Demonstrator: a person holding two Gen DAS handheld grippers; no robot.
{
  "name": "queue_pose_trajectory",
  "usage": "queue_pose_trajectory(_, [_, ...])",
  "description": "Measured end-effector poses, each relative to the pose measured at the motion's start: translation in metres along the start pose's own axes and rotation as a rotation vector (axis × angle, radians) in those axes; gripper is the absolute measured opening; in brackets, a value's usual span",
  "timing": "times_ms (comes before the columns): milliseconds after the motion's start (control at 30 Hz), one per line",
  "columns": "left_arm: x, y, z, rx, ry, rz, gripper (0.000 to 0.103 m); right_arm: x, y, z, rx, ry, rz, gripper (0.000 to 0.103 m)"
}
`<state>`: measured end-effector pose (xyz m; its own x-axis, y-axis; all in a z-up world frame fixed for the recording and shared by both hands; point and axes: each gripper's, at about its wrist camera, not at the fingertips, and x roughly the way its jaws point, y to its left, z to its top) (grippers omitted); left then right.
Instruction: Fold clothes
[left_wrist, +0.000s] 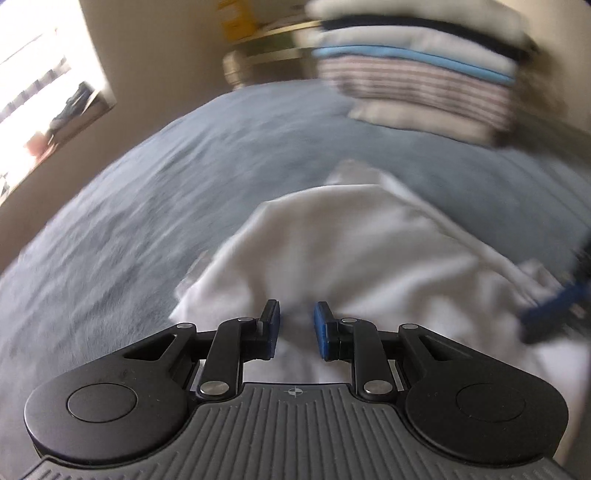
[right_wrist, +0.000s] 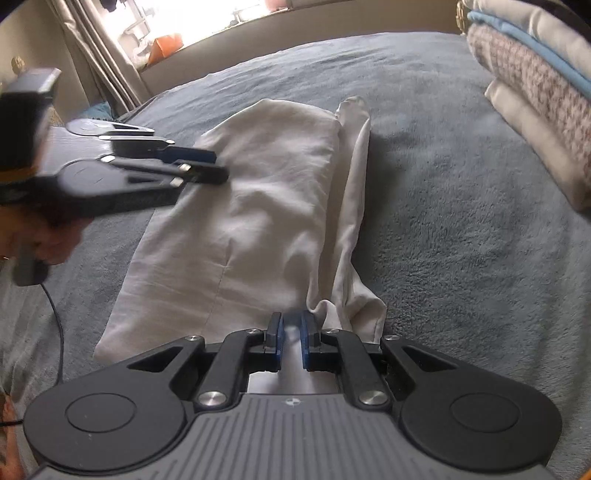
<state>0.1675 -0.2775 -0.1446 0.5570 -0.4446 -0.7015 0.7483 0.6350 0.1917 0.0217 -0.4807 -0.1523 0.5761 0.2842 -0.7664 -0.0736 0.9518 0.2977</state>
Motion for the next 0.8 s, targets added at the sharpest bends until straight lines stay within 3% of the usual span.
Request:
queue_pose_trajectory(300, [0.029,0.067,0.004,-0.399,0.011,-0.036,0.021,0.002,-0.013,-0.005,0.069,-0.010,0.046,0.009])
queue_pose_trajectory(533, [0.038,0.087,0.010,-0.456,0.015,-0.095,0.021,0.004,-0.031,-0.013,0.139,-0.047,0.137,0.009])
queue_pose_trajectory(800, [0.025,0.139,0.014,-0.689,0.003,0.006,0.023,0.009,-0.048,-0.018,0.214,-0.058,0.228,0.009])
